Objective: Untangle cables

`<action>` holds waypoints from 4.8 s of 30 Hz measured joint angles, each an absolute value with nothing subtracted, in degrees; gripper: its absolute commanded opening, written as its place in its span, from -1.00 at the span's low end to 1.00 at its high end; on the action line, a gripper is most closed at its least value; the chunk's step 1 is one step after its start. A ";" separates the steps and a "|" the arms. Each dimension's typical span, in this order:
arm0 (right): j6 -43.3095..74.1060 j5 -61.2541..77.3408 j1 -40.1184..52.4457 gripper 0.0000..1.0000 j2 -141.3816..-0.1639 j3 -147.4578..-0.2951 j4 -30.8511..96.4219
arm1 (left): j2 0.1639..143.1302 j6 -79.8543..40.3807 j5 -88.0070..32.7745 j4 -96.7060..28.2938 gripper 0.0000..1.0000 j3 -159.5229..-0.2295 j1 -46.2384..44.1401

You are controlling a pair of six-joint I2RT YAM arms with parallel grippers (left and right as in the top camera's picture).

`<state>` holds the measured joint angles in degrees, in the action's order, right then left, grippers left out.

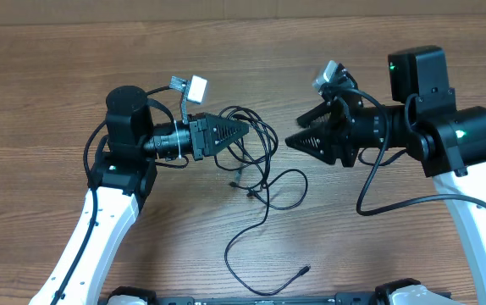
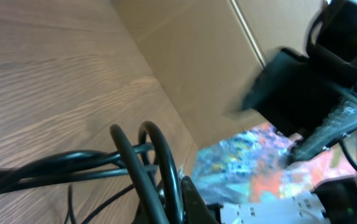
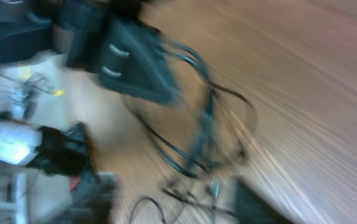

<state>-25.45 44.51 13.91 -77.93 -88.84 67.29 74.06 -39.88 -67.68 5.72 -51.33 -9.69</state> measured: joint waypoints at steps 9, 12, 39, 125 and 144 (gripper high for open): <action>-21.85 31.46 14.33 1.00 -80.62 -88.84 70.96 | 74.06 -40.51 -68.99 9.02 -0.91 -51.33 -9.76; -21.39 30.04 16.84 0.99 -83.72 -88.84 70.89 | 74.06 -40.51 -68.99 9.02 -0.92 -51.33 -9.76; -16.08 26.65 19.33 1.00 -90.50 -88.84 65.78 | 74.06 -40.49 -68.97 8.99 -0.91 -51.33 -9.82; -8.99 51.92 23.99 -0.92 -89.36 -88.82 53.84 | 74.15 -14.26 -47.18 -19.35 -0.92 -51.27 -17.67; -7.86 38.37 23.99 0.16 -89.19 -88.82 58.57 | 74.15 -11.77 -49.32 -19.31 -0.92 -51.27 -17.78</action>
